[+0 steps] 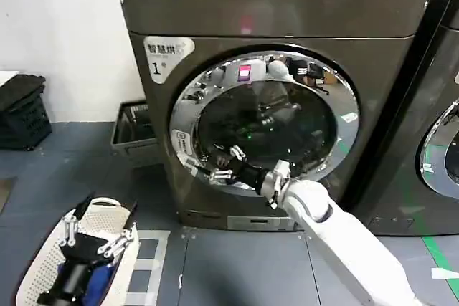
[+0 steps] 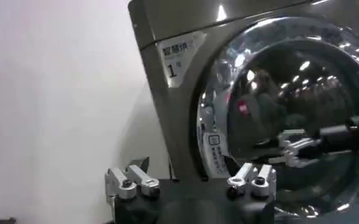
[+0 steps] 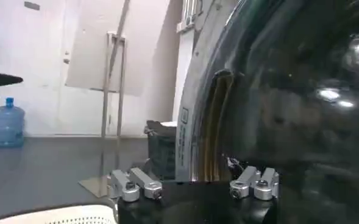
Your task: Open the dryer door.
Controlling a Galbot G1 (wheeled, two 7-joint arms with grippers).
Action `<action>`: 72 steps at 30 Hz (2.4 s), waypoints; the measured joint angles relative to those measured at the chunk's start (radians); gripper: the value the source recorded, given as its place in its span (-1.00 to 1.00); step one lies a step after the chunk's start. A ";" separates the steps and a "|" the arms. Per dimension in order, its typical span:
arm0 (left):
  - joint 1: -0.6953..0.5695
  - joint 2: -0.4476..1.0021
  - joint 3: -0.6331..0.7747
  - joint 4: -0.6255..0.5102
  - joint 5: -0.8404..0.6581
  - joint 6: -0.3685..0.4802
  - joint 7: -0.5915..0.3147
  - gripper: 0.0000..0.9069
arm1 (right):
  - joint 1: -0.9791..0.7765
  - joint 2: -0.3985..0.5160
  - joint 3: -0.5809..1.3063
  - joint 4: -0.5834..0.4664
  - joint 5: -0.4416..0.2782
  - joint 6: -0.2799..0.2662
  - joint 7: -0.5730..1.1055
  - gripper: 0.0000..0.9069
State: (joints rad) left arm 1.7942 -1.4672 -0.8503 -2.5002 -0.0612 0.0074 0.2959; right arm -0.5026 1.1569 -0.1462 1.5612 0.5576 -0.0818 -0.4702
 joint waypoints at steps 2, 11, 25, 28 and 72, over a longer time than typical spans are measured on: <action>0.000 -0.001 0.001 0.000 0.000 0.000 -0.003 1.00 | 0.005 0.010 -0.003 -0.009 -0.002 0.000 -0.002 1.00; 0.001 -0.003 -0.001 -0.005 -0.004 0.003 -0.007 1.00 | 0.047 0.051 -0.024 -0.062 -0.003 0.000 -0.012 1.00; -0.001 0.008 -0.010 -0.004 -0.014 0.029 -0.005 1.00 | 0.056 0.065 -0.024 -0.064 -0.005 0.000 -0.075 1.00; -0.006 0.012 -0.006 -0.004 -0.024 0.054 -0.022 1.00 | 0.062 0.056 -0.026 -0.067 -0.005 -0.003 -0.096 1.00; -0.462 0.693 0.072 0.478 -0.648 0.267 -0.051 1.00 | -0.127 -0.096 0.131 0.085 0.022 0.010 -0.630 1.00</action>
State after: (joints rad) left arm 1.3323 -0.7746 -0.7787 -2.0223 -0.7090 0.2745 0.2450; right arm -0.6298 1.0608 -0.0152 1.6457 0.5792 -0.0719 -1.0999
